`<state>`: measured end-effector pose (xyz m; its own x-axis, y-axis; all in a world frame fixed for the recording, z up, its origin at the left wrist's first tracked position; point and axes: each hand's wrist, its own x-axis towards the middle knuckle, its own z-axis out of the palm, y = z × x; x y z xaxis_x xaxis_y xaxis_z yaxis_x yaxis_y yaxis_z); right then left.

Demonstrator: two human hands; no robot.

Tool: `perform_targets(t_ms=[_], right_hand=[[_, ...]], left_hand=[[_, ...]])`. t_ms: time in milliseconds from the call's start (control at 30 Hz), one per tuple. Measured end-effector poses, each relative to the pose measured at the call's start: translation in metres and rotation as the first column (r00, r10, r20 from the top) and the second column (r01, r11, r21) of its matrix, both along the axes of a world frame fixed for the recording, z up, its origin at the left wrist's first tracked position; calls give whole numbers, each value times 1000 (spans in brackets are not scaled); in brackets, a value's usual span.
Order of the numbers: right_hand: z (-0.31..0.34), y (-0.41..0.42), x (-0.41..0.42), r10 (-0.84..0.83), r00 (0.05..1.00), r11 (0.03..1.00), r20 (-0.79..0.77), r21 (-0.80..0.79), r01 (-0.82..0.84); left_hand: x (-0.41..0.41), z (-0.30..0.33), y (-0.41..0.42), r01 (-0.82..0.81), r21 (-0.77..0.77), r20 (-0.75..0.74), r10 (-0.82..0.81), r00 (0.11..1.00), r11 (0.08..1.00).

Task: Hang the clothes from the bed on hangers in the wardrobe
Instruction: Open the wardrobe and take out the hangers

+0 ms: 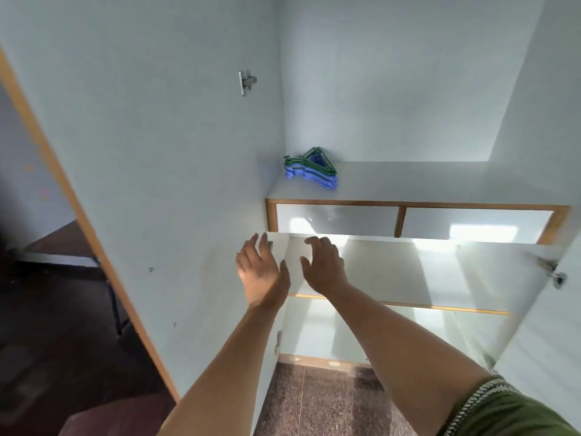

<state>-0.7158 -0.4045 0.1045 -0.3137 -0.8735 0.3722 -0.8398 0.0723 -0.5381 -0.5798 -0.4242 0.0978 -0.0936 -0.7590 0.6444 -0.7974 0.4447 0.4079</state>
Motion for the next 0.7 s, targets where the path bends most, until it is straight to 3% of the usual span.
perform_targets(t_ms=[233,500,600,700], right_hand=[[-2,-66,-119,-85,996,996,26,-31,86],[23,-159,-237,-56,998,997,-28,-46,55],[28,-197,-269,-48,998,996,45,-70,51],[24,-233,-292,-54,992,997,115,-46,59]], left_hand=[[-129,14,-86,158,-8,-116,-158,981,987],[-238,24,-170,135,104,-216,-111,970,985],[-265,22,-196,146,149,-294,-98,951,978],[-280,18,-231,173,213,-282,-109,953,962]])
